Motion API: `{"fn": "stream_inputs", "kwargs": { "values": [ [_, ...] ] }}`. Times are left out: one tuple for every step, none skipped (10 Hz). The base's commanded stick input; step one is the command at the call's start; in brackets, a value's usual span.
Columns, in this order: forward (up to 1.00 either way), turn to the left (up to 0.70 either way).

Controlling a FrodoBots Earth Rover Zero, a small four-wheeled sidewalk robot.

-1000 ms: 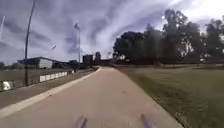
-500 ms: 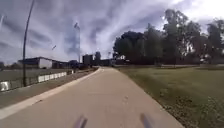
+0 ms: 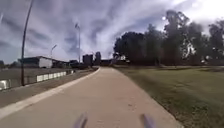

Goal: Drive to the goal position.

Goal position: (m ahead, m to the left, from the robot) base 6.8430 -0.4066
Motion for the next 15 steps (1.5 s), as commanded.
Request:
{"fn": "stream_inputs", "kwargs": {
  "values": [
    [0.7,0.0],
    [0.7,0.0],
    [0.7,0.0],
    [0.7,0.0],
    [0.7,0.0],
    [0.7,0.0],
    [0.7,0.0],
    [0.7,0.0],
    [0.7,0.0],
    [0.7,0.0],
    [0.7,0.0],
    [0.7,0.0],
    [0.7,0.0],
    [0.7,0.0],
    [0.7,0.0]
  ]
}}
